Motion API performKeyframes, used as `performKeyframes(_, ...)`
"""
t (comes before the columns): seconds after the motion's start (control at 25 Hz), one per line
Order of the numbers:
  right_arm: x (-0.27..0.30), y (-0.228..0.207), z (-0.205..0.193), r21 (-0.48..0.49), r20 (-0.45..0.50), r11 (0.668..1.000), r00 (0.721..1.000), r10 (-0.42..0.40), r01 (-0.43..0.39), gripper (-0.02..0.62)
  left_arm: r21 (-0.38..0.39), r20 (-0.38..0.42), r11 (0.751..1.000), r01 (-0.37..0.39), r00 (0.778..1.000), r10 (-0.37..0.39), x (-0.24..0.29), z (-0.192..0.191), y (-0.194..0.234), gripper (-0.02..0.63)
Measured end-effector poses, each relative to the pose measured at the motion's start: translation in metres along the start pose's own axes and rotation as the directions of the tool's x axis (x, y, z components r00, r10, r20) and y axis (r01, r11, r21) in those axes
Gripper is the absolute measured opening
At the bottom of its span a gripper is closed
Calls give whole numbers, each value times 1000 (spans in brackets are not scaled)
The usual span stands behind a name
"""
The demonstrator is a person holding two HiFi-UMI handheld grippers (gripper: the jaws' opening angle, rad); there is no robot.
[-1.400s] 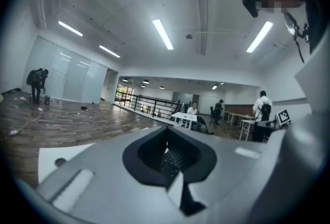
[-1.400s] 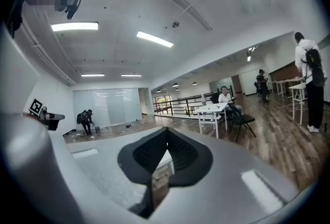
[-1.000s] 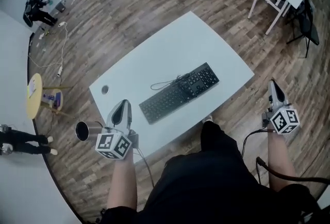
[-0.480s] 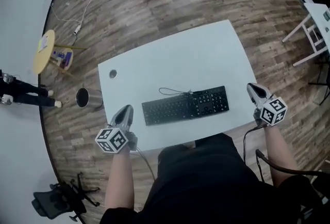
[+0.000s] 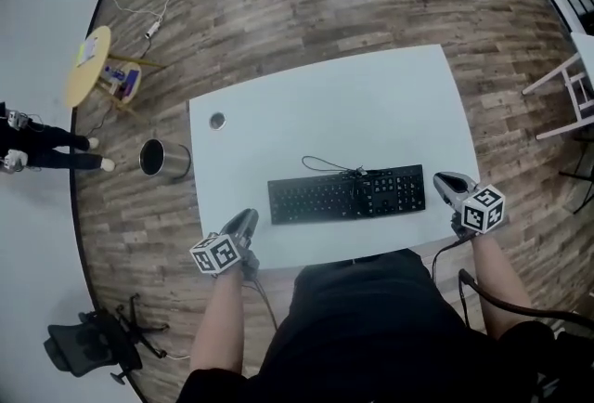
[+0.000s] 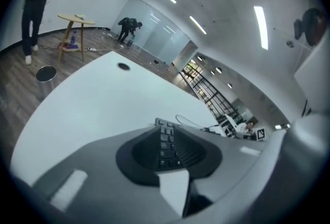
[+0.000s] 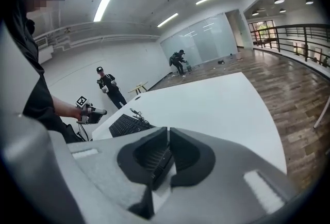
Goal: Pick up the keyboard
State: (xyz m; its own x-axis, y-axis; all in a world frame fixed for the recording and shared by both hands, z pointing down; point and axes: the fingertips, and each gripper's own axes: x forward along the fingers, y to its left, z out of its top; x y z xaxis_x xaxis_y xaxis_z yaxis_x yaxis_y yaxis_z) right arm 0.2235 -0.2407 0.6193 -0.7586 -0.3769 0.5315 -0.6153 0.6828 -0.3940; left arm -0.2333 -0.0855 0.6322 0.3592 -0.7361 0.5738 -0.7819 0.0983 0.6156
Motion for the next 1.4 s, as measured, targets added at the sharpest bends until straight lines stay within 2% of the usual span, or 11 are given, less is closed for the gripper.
performKeyframes(0.12,3,3,-14,36,-33,999,999,3,-2,32,48,-135,996,77,988,-70,19,-24,-8,146)
performKeyframes(0.24,9,5,-21,35,-71,999,997,-6,8,70,109,-216,988,113,972,-87,35,-31,-9,232)
performKeyframes(0.32,11,4,-23,38,-88,999,996,-13,17,89,124,-229,987,105,971,-75,41,-30,-5,241)
performKeyframes(0.56,12,-2,-31,56,-135,997,990,-38,46,135,97,-243,993,61,969,-36,47,-30,9,258)
performKeyframes(0.76,18,-5,-33,70,-157,996,987,-42,54,160,82,-278,994,71,959,-45,54,-34,10,268)
performKeyframes(1.04,20,-6,-47,101,-199,994,980,-28,49,198,114,-309,991,64,951,-25,56,-39,13,265)
performKeyframes(1.24,19,-9,-53,115,-214,992,977,-26,52,204,130,-327,988,82,944,-35,57,-40,5,275)
performKeyframes(1.4,23,-8,-55,116,-219,992,976,-18,44,204,150,-354,987,62,935,-5,60,-42,6,275)
